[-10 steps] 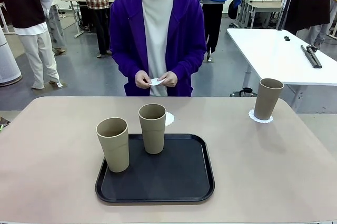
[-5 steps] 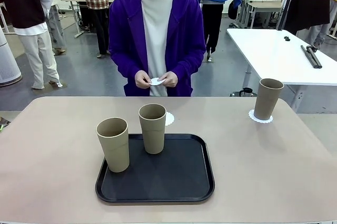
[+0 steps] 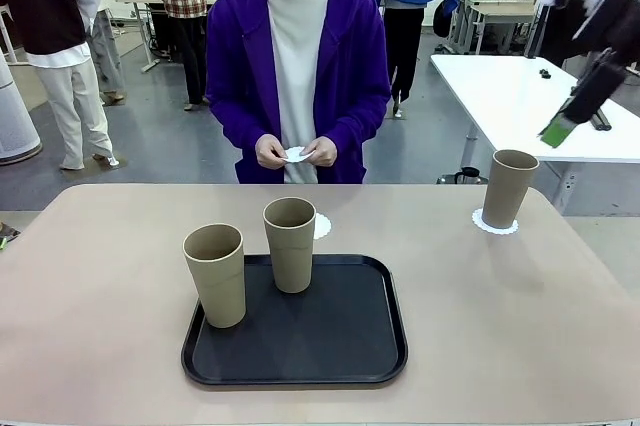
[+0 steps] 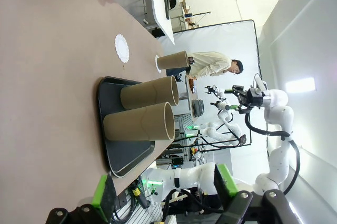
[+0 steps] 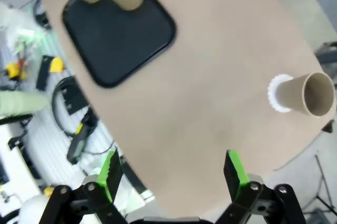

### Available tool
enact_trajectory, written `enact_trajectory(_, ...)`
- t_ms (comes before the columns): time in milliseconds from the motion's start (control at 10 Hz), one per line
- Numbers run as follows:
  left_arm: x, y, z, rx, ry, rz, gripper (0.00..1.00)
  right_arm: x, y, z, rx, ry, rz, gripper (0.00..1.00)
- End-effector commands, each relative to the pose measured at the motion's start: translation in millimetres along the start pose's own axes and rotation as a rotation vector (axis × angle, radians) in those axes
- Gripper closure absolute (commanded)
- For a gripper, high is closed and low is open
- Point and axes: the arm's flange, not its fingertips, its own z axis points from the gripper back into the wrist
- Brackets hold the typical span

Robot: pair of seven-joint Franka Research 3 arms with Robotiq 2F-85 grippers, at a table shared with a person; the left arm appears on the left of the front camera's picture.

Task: Place coasters on the table and set cups on them.
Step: Take one Reusable plastic cup from the Flat Tray and place it on a coaster set by the human.

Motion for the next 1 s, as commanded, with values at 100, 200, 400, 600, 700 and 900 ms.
enact_trajectory(100, 0, 0, 1, -0.014, -0.006, -0.014, 0.00, 3, -22, -30, 0.089, 0.040, -0.048, 0.00)
enact_trajectory(200, 0, 0, 1, -0.014, -0.006, -0.014, 0.00, 3, -7, -16, -0.003, 0.009, -0.013, 0.00)
enact_trajectory(400, 0, 0, 1, -0.014, -0.006, -0.014, 0.00, 3, -7, -16, -0.003, 0.009, -0.013, 0.00)
enact_trajectory(600, 0, 0, 1, -0.014, -0.006, -0.014, 0.00, 3, -7, -16, -0.003, 0.009, -0.013, 0.00)
enact_trajectory(700, 0, 0, 1, -0.014, -0.006, -0.014, 0.00, 3, -7, -16, -0.003, 0.009, -0.013, 0.00)
enact_trajectory(900, 0, 0, 1, -0.014, -0.006, -0.014, 0.00, 3, -6, -13, 0.014, -0.016, 0.000, 0.00)
